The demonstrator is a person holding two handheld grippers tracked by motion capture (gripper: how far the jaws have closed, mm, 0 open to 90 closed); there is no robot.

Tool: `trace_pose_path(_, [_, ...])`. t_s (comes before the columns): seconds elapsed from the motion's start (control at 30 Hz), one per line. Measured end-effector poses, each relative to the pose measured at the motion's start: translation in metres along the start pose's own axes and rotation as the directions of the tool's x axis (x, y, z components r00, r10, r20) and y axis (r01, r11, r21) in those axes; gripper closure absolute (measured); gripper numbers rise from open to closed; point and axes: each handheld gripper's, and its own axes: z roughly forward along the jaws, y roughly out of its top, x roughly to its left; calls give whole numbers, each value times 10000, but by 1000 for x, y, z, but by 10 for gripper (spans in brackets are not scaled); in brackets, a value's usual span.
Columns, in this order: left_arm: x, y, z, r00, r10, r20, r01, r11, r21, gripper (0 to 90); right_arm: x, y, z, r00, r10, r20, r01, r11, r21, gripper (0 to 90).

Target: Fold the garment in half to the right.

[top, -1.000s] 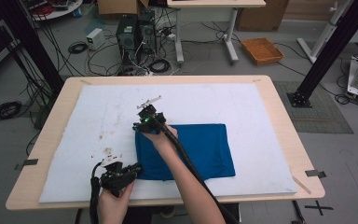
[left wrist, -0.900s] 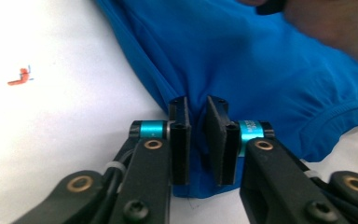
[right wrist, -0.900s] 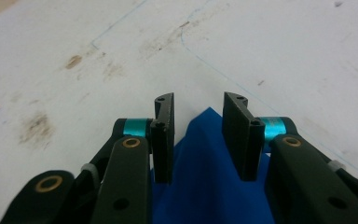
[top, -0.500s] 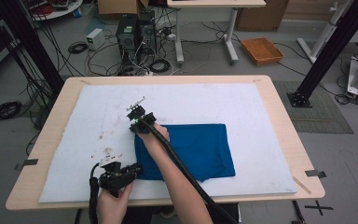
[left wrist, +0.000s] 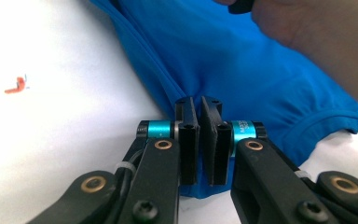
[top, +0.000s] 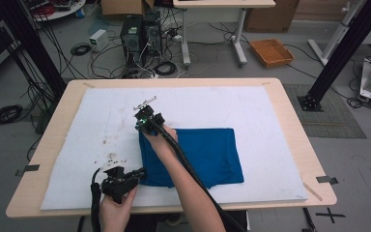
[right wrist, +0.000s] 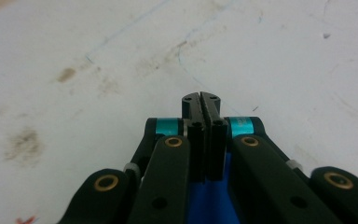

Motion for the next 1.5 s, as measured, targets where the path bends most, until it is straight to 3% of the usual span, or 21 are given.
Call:
trace_pose_path(0.23, [-11,7,-6,9996,232,157,-228,9994,-251,856,-13,1,-29,9992,133,-383,-158,9977,-659,900])
trace_pose_path(0.37, [-24,13,-9,9965,824,152,-818,9961,-339,856,-22,0,-46,9986,239,-471,-285,9948,-974,900])
trace_pose_path(0.53, [-44,21,-5,9889,1463,272,-1452,9886,-405,856,-39,-3,-69,9970,545,-548,-618,9879,-1419,900])
trace_pose_path(0.67, [-62,28,3,9788,2019,342,-2006,9789,-381,856,-53,-6,-85,9953,805,-543,-888,9809,-1732,900])
trace_pose_path(0.9, [-93,39,22,9640,2528,829,-2508,9674,-338,856,-82,-19,-115,9920,1225,-315,-1263,9712,-2022,900])
trace_pose_path(1.17, [-126,46,50,9513,2726,1442,-2716,9620,-268,857,-115,-40,-148,9880,1542,38,-1500,9659,-2110,900])
trace_pose_path(1.5, [-165,43,91,9373,2660,2253,-2710,9625,-91,858,-156,-73,-178,9863,1522,628,-1408,9774,-1578,900])
